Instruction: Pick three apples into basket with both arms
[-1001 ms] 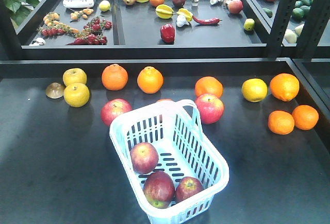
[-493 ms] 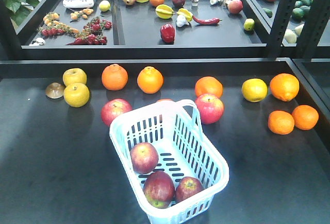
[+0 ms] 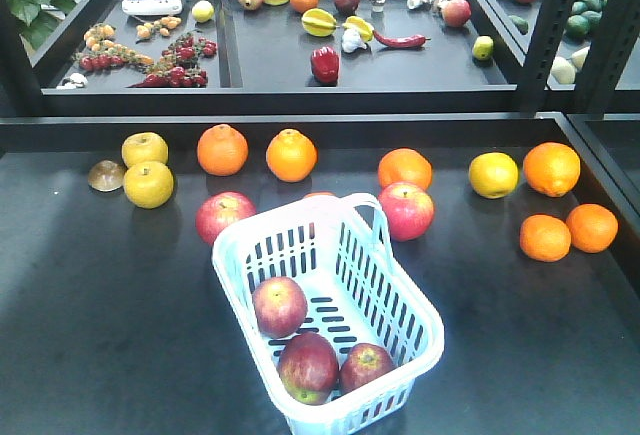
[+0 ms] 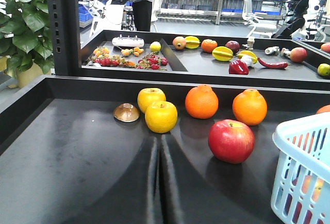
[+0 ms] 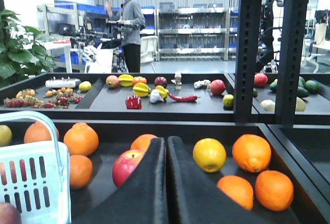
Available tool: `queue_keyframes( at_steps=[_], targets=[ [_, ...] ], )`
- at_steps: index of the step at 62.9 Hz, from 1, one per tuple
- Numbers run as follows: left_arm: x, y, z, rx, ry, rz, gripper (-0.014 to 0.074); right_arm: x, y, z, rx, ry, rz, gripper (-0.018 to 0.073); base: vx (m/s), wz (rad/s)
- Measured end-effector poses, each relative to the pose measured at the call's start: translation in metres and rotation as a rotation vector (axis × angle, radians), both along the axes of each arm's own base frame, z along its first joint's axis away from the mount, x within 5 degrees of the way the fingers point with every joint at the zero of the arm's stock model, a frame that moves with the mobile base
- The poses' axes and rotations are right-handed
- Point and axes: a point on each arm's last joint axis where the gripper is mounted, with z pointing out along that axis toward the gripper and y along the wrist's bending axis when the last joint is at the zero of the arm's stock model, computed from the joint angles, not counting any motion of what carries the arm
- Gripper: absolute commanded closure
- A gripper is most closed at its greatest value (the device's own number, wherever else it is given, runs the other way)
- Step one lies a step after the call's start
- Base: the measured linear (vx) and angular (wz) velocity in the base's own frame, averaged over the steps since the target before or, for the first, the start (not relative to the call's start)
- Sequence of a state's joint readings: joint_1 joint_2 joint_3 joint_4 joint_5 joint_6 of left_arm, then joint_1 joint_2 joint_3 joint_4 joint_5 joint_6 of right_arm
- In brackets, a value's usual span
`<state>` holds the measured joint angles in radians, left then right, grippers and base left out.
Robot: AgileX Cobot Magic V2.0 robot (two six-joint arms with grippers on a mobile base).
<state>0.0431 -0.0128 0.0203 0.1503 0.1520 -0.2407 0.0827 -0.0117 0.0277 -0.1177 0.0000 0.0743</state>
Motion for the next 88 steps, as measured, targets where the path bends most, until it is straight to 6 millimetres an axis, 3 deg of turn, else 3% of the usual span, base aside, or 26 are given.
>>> queue_keyframes(
  at_steps=[88],
  targets=[
    [0.0, 0.0, 0.0, 0.0, 0.0, 0.0, 0.0602, 0.0002, -0.0004, -0.0035, -0.004, 0.038, -0.005, 0.0568, 0.0, 0.0]
  ],
)
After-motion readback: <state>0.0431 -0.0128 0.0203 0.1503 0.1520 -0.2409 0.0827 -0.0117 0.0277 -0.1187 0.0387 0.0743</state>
